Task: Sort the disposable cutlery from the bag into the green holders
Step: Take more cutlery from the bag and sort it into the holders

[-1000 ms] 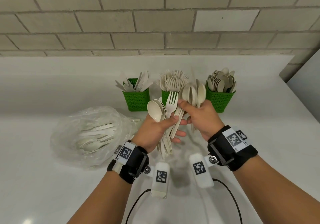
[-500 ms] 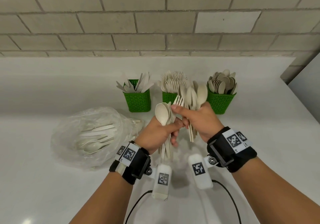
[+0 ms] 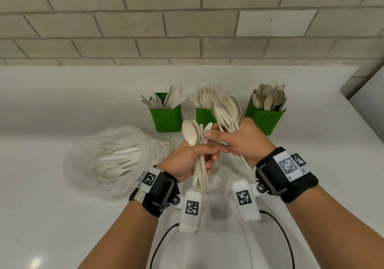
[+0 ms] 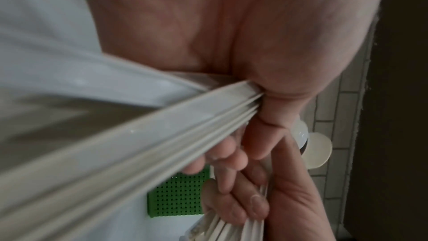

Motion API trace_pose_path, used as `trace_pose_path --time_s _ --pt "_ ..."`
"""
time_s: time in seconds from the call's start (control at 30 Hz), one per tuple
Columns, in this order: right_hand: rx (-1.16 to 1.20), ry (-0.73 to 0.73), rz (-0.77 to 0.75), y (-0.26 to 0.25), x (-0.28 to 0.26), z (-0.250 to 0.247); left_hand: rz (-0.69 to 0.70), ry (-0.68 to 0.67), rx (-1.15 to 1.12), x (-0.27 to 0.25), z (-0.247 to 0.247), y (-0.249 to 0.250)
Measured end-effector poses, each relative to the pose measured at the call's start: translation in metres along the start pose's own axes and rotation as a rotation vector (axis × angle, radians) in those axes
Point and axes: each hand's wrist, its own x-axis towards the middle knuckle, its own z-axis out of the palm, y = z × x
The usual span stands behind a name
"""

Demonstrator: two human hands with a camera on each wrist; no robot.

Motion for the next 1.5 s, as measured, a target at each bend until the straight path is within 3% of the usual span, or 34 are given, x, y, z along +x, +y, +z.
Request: trace_pose_path --time_s 0.2,0.37,0.47,0.63,0.7,0.83,0.97,1.07,1.17,1.23,1.37,1.5 --pt "-0.174 -0.107 0.010 -0.001 -0.002 0.004 -0.016 -0.102 0.050 -0.004 0.002 0.005" --pt "-0.093 -0.096 0.020 -0.003 -0.002 0.007 -0.082 -0.181 0.004 -0.007 0.002 0.010" --pt "-0.097 -0.105 0.028 -0.006 -0.002 0.007 -0.046 -0.208 -0.023 -0.008 0.002 0.010" --pt "0.173 0.257 0.004 -0.004 0.012 -0.017 -0.024 -0.088 -0.157 -0.009 -0.009 0.002" --pt "0.222 0.308 0.012 0.000 0.014 -0.026 0.020 -0.028 -0.204 -0.010 -0.010 0.000" --pt "0.227 0.389 0.047 0.009 0.013 -0.031 0.128 0.236 -0.194 -0.004 -0.006 -0.003" --pt "0.158 0.575 -0.011 0.012 0.013 -0.040 0.099 0.355 0.003 -0.002 -0.012 -0.004" --pt "-0.019 0.450 -0.047 0.002 0.007 -0.046 0.059 0.350 0.248 -0.004 -0.017 -0.004" --pt "-0.364 0.047 0.054 -0.005 -0.003 -0.034 0.053 0.314 0.325 -0.001 -0.011 0.003" --pt "-0.464 -0.149 0.064 0.003 -0.007 -0.021 0.114 0.320 0.242 0.004 -0.002 0.004" --pt "-0.213 -0.066 0.064 0.022 -0.008 -0.001 0.234 0.377 -0.035 0.012 0.010 -0.004" --pt "-0.158 0.065 0.040 0.029 -0.003 0.003 0.247 0.477 -0.007 0.014 0.010 -0.005"
